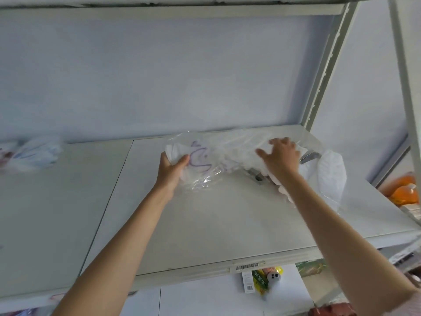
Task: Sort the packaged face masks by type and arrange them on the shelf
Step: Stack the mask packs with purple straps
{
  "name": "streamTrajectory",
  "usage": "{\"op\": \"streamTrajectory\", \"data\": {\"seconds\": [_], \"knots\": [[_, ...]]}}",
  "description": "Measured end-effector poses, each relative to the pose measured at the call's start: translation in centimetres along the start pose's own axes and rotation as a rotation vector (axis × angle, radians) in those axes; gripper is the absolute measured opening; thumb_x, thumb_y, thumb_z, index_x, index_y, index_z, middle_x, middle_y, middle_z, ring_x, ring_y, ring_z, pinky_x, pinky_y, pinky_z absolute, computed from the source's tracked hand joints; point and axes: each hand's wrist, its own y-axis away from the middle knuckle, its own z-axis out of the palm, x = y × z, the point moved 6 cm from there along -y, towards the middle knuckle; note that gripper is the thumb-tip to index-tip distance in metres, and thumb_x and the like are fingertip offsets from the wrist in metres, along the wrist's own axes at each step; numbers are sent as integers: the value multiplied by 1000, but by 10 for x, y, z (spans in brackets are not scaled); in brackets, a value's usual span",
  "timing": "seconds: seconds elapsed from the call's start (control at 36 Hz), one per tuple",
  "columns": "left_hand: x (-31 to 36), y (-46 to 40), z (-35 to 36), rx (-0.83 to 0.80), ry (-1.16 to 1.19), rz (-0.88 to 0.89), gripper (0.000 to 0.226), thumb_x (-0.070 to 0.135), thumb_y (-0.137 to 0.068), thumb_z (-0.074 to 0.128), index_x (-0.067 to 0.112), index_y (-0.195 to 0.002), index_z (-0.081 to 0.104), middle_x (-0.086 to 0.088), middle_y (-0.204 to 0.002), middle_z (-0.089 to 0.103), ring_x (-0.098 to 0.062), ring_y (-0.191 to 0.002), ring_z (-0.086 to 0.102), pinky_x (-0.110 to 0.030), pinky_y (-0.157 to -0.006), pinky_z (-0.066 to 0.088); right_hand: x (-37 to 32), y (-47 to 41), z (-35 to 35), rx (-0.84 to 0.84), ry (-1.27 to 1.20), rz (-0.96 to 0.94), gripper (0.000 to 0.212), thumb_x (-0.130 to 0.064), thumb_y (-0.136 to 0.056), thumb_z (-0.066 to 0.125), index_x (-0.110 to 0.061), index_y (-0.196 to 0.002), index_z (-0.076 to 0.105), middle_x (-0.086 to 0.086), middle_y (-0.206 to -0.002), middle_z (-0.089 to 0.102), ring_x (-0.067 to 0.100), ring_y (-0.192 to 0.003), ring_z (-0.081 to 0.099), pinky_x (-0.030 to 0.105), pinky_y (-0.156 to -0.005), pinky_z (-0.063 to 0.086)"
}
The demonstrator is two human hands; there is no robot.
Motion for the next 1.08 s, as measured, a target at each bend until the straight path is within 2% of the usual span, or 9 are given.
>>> {"op": "streamTrajectory", "data": {"seconds": [0.11, 0.19, 0.31, 0.44, 0.58, 0.72, 0.86, 0.97, 1.08], "knots": [[0, -5, -6, 14, 13, 3, 58, 30, -75, 73, 4, -121, 49, -15, -116, 64, -20, -96, 64, -29, -80, 51, 65, -7, -6, -177, 389, 169, 86, -74, -75, 54, -5, -127, 54, 19, -141, 39, 37, -128, 34, 44, -104, 28], [1, -7, -3, 8, 5, 12, 61, 32, -73, 73, 4, -122, 50, -15, -116, 64, -22, -99, 65, -28, -79, 51, 82, -4, 0, -261, 356, 236, 109, -81, -67, 56, -2, -139, 40, 21, -151, 27, 37, -138, 24, 44, -110, 23], [0, -8, 6, 5, -24, 20, 44, 18, -87, 70, 7, -123, 47, -9, -114, 62, -17, -95, 62, -24, -77, 50, 81, -12, 0, -197, 246, 259, 99, -75, -61, 68, -5, -128, 49, 19, -137, 47, 36, -128, 38, 44, -103, 30], [2, -10, 7, 4, -38, 33, 41, 17, -88, 70, 9, -121, 47, -6, -110, 61, -17, -95, 61, -25, -79, 49, 63, -17, -9, -79, -249, 202, 47, -30, -80, 74, -6, -116, 55, 11, -106, 60, 30, -98, 53, 31, -77, 38], [2, -11, 5, 12, -55, 37, 42, 18, -89, 69, 8, -122, 46, -6, -108, 61, -19, -94, 61, -24, -75, 49, 25, -12, -11, -49, -865, 110, 26, -10, -79, 76, -11, -99, 59, 5, -86, 64, 17, -68, 62, 26, -63, 51], [4, -7, 8, -37, 0, 15, 52, 27, -82, 73, 10, -124, 48, -5, -115, 66, -21, -101, 65, -33, -81, 55, -42, 6, 5, -226, -1296, 54, 18, 3, -84, 65, -12, -81, 56, 6, -77, 58, 7, -58, 53, 15, -51, 42], [8, -4, 8, -34, 1, 7, 17, 32, -97, 55, 18, -106, 52, -4, -103, 64, -23, -97, 64, -47, -94, 51, -82, 21, 40, -230, -1059, 36, 24, 0, -75, 75, -14, -86, 59, -1, -71, 58, 9, -60, 53, 19, -57, 44], [7, -5, 1, -68, 32, -74, 58, 65, -83, 51, 21, -120, 51, -8, -118, 64, -25, -107, 64, -50, -95, 51, -100, 29, 53, -141, -894, -13, 26, -9, -72, 78, -11, -93, 63, -9, -67, 53, 2, -59, 48, 10, -52, 35], [11, -6, -6, -164, -27, 63, 53, 39, -74, 74, 8, -115, 58, -19, -109, 68, -24, -95, 66, -39, -83, 53, -118, 36, 62, -161, -884, -72, 28, -16, -75, 78, -9, -98, 63, -9, -69, 54, 2, -61, 49, 11, -54, 37]]}}
